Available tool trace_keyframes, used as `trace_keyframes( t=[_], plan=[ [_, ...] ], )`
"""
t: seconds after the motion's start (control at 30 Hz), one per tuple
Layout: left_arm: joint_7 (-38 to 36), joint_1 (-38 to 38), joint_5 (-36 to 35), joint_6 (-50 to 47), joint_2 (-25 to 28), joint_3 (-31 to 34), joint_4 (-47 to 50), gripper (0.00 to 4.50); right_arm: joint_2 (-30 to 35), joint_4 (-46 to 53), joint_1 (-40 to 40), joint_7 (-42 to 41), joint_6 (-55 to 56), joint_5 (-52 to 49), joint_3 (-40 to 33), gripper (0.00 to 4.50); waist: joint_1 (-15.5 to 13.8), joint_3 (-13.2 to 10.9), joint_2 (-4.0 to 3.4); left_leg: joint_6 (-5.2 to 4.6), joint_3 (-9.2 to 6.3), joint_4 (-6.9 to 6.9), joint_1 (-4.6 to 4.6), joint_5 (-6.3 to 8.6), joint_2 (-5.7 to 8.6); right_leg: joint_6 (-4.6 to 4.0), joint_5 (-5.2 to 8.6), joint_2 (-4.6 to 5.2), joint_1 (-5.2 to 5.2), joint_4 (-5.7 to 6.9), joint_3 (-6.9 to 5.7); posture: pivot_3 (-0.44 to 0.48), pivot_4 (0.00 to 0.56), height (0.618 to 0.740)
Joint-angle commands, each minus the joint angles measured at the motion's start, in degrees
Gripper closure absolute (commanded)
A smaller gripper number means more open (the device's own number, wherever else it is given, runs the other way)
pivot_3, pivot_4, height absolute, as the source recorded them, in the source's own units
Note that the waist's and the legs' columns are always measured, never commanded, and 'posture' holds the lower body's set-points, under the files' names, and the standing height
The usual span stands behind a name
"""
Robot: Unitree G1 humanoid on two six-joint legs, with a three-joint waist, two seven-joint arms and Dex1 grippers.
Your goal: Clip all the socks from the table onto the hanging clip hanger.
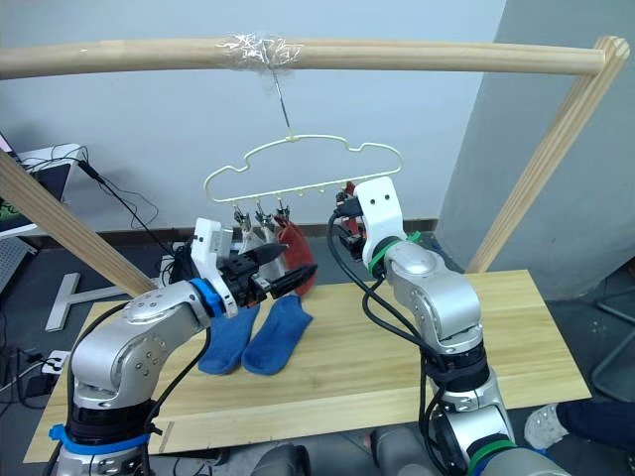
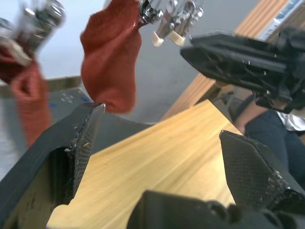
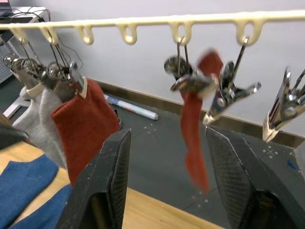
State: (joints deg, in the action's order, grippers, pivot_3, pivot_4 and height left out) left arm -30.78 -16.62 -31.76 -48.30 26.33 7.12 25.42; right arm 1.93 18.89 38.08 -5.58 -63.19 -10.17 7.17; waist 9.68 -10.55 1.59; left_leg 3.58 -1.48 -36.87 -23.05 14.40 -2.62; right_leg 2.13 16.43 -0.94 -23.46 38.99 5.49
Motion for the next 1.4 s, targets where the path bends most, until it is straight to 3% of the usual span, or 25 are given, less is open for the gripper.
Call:
trace_keyframes(
  t=[0.03,0.5,1.4],
  plan=[
    [0.8,0.7,-1.9,0.5,0.4,1.6,4.1,0.05,0.1,2.4,-0.4,0.1,0.8,0.2,0.0,1.98,-0.2,0.0,0.00,0.00,0.00,0.00,0.00,0.00,0.00,0.00,0.00,0.00,0.00,0.00,0.00,-0.119,0.156,0.740],
    [5.8,0.9,-2.3,0.6,-0.2,0.8,5.9,0.05,0.0,-0.9,-0.1,1.8,3.4,2.2,-1.3,1.98,-2.2,0.0,0.01,0.00,0.00,0.00,-0.01,0.00,0.02,-0.01,0.00,0.01,0.00,0.00,-0.01,-0.038,0.148,0.740],
    [7.2,1.2,-2.6,3.5,0.5,1.2,6.1,0.05,-3.3,-2.9,1.2,8.0,5.9,5.6,-2.5,1.98,-3.6,0.0,0.01,0.00,0.02,-0.01,0.00,0.00,0.01,-0.02,-0.01,0.00,0.00,0.02,-0.02,-0.053,0.147,0.740]
  ],
)
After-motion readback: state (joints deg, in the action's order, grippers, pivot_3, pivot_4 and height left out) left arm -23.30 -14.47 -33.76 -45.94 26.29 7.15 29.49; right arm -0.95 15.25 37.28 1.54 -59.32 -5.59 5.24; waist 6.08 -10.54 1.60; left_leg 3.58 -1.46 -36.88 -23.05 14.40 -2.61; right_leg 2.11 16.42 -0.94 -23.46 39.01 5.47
